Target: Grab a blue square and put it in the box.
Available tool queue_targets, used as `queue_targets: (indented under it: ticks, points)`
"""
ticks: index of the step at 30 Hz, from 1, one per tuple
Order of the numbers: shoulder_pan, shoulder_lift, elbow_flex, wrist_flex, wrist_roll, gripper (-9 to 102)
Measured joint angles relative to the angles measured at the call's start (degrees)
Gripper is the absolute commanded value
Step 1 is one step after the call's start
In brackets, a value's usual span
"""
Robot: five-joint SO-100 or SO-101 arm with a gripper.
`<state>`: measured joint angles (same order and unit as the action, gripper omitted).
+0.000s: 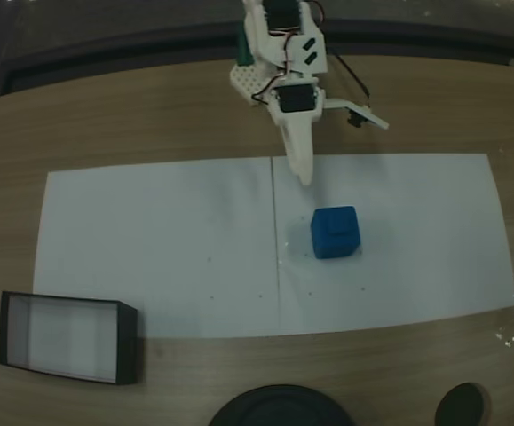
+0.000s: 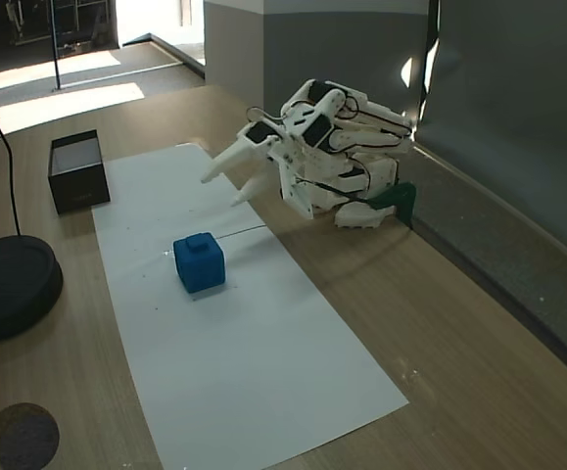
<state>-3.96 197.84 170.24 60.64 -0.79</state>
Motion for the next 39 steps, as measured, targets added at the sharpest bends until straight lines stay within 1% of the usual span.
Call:
queue_targets:
  ticks: [5, 9, 11, 14, 20, 22, 25, 26, 29, 31, 35, 39]
  points:
    - [-0.1, -4.0, -7.2, 0.0, 0.0, 31]
    - [-0.1, -16.0, -14.6, 0.0, 0.0, 31]
    - [-1.6, -25.3, -20.3, 0.8, 0.1, 31]
    - [-6.6, -39.7, -30.8, 6.5, 1.1, 31]
    - [-13.9, -68.9, -55.1, 21.7, 6.1, 31]
    - [-13.5, -76.6, -60.9, 23.6, 6.3, 31]
    - [-13.4, -86.7, -68.2, 23.9, 6.7, 31]
    - [-13.1, -89.1, -69.8, 23.9, 7.4, 32]
    - [-11.3, -96.5, -73.9, 24.5, 9.3, 41]
    - [-10.3, -100.9, -75.4, 24.8, 9.7, 44]
    - [-8.9, -106.9, -75.8, 24.6, 9.7, 42]
    - [-9.7, -110.0, -75.8, 24.3, 10.0, 40]
